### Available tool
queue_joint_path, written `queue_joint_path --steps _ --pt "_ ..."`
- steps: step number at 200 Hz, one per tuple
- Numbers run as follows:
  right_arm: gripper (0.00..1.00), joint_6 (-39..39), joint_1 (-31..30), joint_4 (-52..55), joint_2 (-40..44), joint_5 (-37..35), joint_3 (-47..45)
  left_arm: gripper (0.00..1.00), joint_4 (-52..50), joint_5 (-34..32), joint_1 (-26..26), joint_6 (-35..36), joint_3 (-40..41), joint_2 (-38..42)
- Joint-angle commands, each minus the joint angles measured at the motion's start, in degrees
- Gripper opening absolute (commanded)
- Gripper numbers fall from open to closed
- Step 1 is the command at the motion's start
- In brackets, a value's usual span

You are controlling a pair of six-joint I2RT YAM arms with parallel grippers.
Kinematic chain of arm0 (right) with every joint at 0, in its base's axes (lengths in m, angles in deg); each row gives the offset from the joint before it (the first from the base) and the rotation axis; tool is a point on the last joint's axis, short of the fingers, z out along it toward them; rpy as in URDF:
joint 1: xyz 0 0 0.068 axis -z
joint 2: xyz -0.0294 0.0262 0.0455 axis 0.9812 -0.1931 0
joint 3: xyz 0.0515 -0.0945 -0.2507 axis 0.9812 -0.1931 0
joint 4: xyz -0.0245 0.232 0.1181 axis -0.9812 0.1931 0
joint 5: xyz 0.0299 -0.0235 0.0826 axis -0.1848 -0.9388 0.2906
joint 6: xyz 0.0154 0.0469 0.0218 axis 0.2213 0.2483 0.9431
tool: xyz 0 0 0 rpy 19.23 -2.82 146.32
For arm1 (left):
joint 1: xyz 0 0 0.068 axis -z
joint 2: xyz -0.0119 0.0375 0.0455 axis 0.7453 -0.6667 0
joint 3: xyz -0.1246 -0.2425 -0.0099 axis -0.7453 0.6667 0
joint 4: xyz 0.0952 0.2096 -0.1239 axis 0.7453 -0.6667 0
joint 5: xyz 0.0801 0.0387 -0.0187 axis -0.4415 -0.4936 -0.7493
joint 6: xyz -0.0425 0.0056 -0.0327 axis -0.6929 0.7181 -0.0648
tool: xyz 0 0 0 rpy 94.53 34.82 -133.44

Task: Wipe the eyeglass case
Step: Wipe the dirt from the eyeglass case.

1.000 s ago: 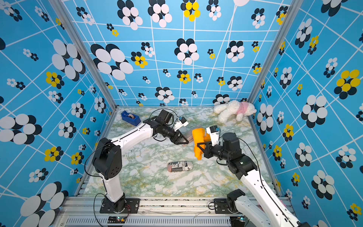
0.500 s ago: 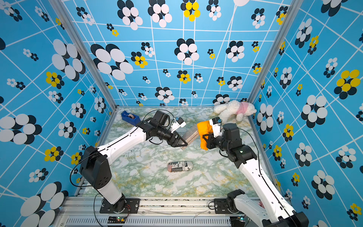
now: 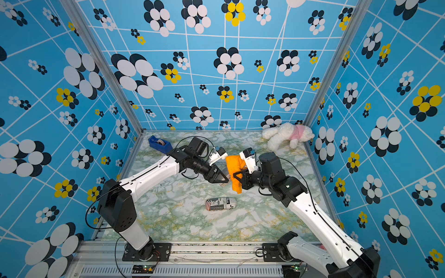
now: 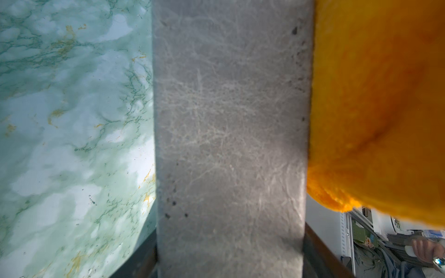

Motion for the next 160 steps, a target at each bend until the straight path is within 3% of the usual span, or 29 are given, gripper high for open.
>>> queue_joint_path --steps 1,19,59,89,110,160 --pt "0.00 -1.1 -0.1 -1.6 -1.5 -2.1 0.3 0.13 1.2 6.6 2.0 2.9 -2.4 1.6" --pt "0.00 -3.2 2.3 -0.6 -1.9 -4.1 1.8 0.13 1.2 8.0 1.9 3.1 -1.4 2.9" --pt "0.00 -4.5 13.4 -0.2 -2.8 -3.7 6.5 0.13 -1.3 12.2 2.1 3.7 0.3 5.3" --pt "0.00 -5.3 16.3 4.3 -4.4 -5.6 12.4 0.14 -3.2 7.7 2.0 6.2 2.5 7.9" --pt "0.00 -4.5 16.2 8.7 -5.7 -5.6 16.6 0.13 -5.1 -4.1 3.0 9.6 2.6 9.6" --pt "0.00 -1.5 16.3 22.4 -12.2 -1.4 31.4 0.13 4.5 -45.4 11.9 24.3 8.6 15.6"
